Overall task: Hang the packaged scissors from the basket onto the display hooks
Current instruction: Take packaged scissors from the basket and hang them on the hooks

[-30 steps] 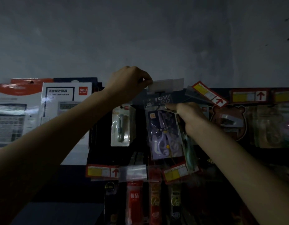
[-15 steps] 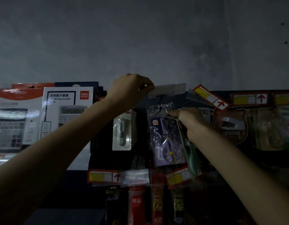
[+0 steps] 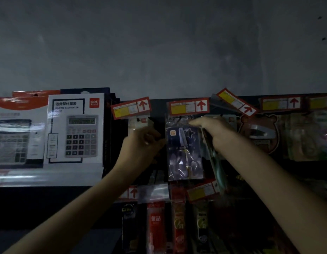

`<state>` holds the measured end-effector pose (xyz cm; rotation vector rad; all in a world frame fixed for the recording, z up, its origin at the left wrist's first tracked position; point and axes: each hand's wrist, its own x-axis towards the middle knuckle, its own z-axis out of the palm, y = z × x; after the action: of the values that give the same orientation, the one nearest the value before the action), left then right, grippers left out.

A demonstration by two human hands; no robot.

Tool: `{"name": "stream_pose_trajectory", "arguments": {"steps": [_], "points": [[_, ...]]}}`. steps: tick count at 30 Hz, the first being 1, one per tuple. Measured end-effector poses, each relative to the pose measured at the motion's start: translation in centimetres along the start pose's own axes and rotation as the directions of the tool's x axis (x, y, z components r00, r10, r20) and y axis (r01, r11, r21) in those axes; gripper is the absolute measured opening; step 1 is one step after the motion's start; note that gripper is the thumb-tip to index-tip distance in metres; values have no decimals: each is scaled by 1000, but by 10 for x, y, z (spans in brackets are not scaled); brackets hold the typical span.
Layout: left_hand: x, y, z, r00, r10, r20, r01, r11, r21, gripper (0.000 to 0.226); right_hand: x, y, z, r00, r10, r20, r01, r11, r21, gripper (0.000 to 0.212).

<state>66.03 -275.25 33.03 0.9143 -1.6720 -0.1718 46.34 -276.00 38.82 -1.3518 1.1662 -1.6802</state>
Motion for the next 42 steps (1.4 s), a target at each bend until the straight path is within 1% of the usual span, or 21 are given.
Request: {"name": "stream_pose_trajectory", "arguments": {"steps": [2,5,9,11,13,15,17,19,24,27,29,31,32,33,34,35,36,37,38,40,42], "points": [[-9,-8,8,997,-66,37,65,997,33,32,-1,0,-2,1000,13,2,-13,999,-29,10],[-13,-13,17,985,-135,112,133,991,24,29,-5,-1,-2,998,46,44,-44,998,-52,11],[-15,-11,23,934,-288,212,323,933,-158,30,-4,-3,-2,991,103,87,-98,993,-65,24],[-17,-10,24,908,-343,239,398,886,-239,28,-3,-2,-5,991,94,95,-84,991,-102,22],[-17,-12,24,899,-357,255,420,866,-271,26,-4,-3,-9,990,70,126,-43,977,-210,16],[-18,-13,23,891,-372,260,441,847,-298,28,-9,-5,-16,980,74,184,2,925,-381,14],[-18,-16,23,885,-387,260,460,814,-354,30,-15,-2,-26,956,154,249,9,835,-550,18],[-17,-17,24,879,-398,262,474,788,-393,28,-17,8,-33,933,243,265,-14,761,-649,28],[-14,-10,35,865,-434,252,502,759,-415,35,-23,31,-35,956,200,214,-13,760,-650,50],[-8,-8,41,866,-449,221,500,769,-399,39,-25,35,-29,973,157,169,-23,796,-605,51],[-4,-8,43,859,-461,223,512,769,-382,40,-26,34,-25,967,185,177,-49,812,-581,43],[-3,-9,44,849,-471,238,527,776,-346,36,-28,32,-21,961,200,191,-49,803,-594,21],[-5,-11,44,867,-448,217,496,817,-294,32,-27,34,-20,959,199,202,-40,800,-598,24],[-9,-12,43,906,-388,168,416,891,-183,28,-28,33,-17,957,195,214,-31,803,-595,26],[-14,-16,43,954,-282,99,283,959,5,26,-26,35,-15,954,196,226,-24,804,-594,23],[-21,-18,42,989,-142,31,130,962,241,26,-27,35,-13,951,204,231,-30,807,-590,20],[-28,-19,42,1000,7,-17,2,878,479,26,-25,36,-13,948,213,237,-38,814,-580,19],[-35,-19,41,988,153,-34,-94,752,652,23,-25,36,-13,946,222,235,-53,824,-564,21],[-38,-18,41,955,294,-26,-179,648,740,21,-22,37,-13,946,222,235,-55,828,-559,23],[-37,-18,44,867,495,60,-346,510,788,26,-19,37,-14,943,232,239,-60,823,-565,27],[-31,-23,51,792,589,162,-456,394,798,31,-15,38,-13,937,252,243,-73,820,-568,31]]}}
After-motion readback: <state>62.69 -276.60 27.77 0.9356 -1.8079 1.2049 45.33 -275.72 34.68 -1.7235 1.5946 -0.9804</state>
